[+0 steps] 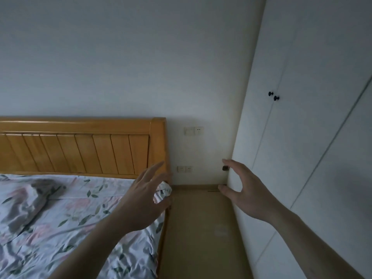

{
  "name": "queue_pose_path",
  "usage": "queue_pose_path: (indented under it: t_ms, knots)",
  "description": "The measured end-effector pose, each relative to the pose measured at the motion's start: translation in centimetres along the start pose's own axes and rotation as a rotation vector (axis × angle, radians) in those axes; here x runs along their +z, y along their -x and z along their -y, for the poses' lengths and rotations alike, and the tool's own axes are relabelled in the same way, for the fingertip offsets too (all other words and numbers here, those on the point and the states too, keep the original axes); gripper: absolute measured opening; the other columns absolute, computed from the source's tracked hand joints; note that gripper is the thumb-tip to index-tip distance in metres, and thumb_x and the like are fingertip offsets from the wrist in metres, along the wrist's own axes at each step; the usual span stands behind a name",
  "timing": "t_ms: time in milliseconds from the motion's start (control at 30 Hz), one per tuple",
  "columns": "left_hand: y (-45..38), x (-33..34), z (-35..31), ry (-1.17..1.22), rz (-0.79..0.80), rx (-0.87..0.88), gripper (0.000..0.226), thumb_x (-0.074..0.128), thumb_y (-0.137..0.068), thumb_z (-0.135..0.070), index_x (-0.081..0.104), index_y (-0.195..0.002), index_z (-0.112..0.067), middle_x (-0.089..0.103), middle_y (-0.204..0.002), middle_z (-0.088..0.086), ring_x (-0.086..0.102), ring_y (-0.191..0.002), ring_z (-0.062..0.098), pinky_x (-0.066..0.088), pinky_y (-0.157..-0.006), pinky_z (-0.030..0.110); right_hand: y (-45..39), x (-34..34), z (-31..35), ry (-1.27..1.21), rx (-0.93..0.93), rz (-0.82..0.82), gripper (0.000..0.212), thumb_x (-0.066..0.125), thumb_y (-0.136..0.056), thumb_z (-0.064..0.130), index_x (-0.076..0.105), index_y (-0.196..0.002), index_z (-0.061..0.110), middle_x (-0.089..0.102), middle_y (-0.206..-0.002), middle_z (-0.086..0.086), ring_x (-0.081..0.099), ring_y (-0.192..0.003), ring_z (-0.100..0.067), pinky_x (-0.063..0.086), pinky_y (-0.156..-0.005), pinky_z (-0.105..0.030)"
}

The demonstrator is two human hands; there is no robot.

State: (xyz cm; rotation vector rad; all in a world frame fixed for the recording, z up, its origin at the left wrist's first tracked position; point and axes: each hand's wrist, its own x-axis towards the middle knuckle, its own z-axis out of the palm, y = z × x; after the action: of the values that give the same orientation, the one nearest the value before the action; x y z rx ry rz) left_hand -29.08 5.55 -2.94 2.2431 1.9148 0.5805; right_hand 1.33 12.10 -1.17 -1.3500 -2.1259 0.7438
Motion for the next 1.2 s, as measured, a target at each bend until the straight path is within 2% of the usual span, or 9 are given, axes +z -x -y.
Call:
queue_pose_path:
  t_ms: [133,233,300,367,433,633,767,933,1200]
  knots:
    - [-7.6,0.1,3.9,0.013,0.004,0.032,0.070,0.059,-0.093,-0.056,0.025,-0.153,-0.046,-0.003,-0.166,-0.023,0.006,-0.155,0.014,0.024,-0.122,0.046,-7.1,0.1,-0.9,0.029,0.013,-0.017,0.073,0.064,-0.096,0.045,0.024,-0.157,0.046,0.022,-0.164,0.025,0.026,-0.147,0.004,0.023,-0.123,-0.028]
    - [-13.3,-0.4,5.9,0.014,0.013,0.069,0.069,0.058,-0.094,-0.055,0.024,-0.153,-0.047,-0.005,-0.165,-0.023,0.004,-0.155,0.013,0.025,-0.122,0.046,-11.7,-0.4,-1.7,0.023,0.050,-0.054,0.072,0.064,-0.096,0.045,0.024,-0.157,0.046,0.023,-0.161,0.029,0.034,-0.125,0.021,0.026,-0.110,-0.019]
    - [-17.6,-0.5,7.1,0.031,0.027,0.097,0.068,0.057,-0.093,-0.056,0.023,-0.153,-0.048,-0.005,-0.165,-0.023,0.004,-0.154,0.012,0.025,-0.123,0.046,-14.6,-1.1,-2.6,0.018,0.080,-0.089,0.071,0.064,-0.096,0.045,0.025,-0.156,0.048,0.023,-0.161,0.030,0.030,-0.132,0.020,0.026,-0.115,-0.021]
    - [-21.6,-0.4,7.9,0.053,0.035,0.154,0.067,0.056,-0.093,-0.057,0.023,-0.152,-0.049,-0.003,-0.165,-0.023,0.004,-0.154,0.011,0.025,-0.123,0.046,-16.8,-2.0,-3.1,0.017,0.090,-0.146,0.070,0.064,-0.096,0.045,0.025,-0.155,0.050,0.023,-0.161,0.031,0.025,-0.145,0.010,0.025,-0.122,-0.027]
    - [-26.4,0.4,8.1,0.063,0.037,0.239,0.066,0.055,-0.093,-0.058,0.025,-0.151,-0.049,-0.001,-0.166,-0.022,0.006,-0.154,0.011,0.026,-0.122,0.046,-18.9,-3.1,-4.5,0.025,0.120,-0.227,0.069,0.065,-0.096,0.045,0.027,-0.154,0.049,0.025,-0.160,0.032,0.026,-0.147,0.007,0.028,-0.123,-0.030]
    - [-38.0,3.5,4.9,0.095,0.059,0.419,0.067,0.054,-0.092,-0.062,0.025,-0.150,-0.050,-0.001,-0.165,-0.026,0.005,-0.154,0.008,0.024,-0.123,0.044,-22.9,-8.0,-9.1,0.088,0.202,-0.343,0.068,0.066,-0.095,0.043,0.029,-0.151,0.053,0.026,-0.155,0.038,0.033,-0.143,0.006,0.034,-0.121,-0.032]
    - [-43.9,5.1,2.2,0.073,0.055,0.439,0.067,0.055,-0.094,-0.059,0.024,-0.152,-0.048,-0.004,-0.165,-0.025,-0.001,-0.154,0.008,0.016,-0.125,0.042,-26.2,-11.7,-12.5,0.104,0.227,-0.424,0.070,0.068,-0.095,0.040,0.030,-0.152,0.049,0.029,-0.156,0.031,0.034,-0.142,0.003,0.034,-0.120,-0.032]
    - [-50.1,6.5,-0.1,0.062,0.078,0.509,0.068,0.054,-0.093,-0.060,0.022,-0.152,-0.051,-0.009,-0.160,-0.033,-0.005,-0.148,-0.003,0.014,-0.122,0.037,-29.6,-14.2,-16.0,0.107,0.277,-0.482,0.072,0.068,-0.094,0.039,0.028,-0.154,0.047,0.033,-0.154,0.025,0.037,-0.137,0.003,0.037,-0.118,-0.032]
    - [-59.6,9.3,-3.3,0.120,0.079,0.634,0.067,0.056,-0.092,-0.060,0.027,-0.151,-0.048,0.004,-0.165,-0.026,0.005,-0.153,0.004,0.019,-0.124,0.038,-33.1,-18.3,-19.7,0.165,0.386,-0.545,0.074,0.068,-0.093,0.042,0.028,-0.155,0.043,0.034,-0.148,0.024,0.047,-0.129,-0.001,0.046,-0.109,-0.034]
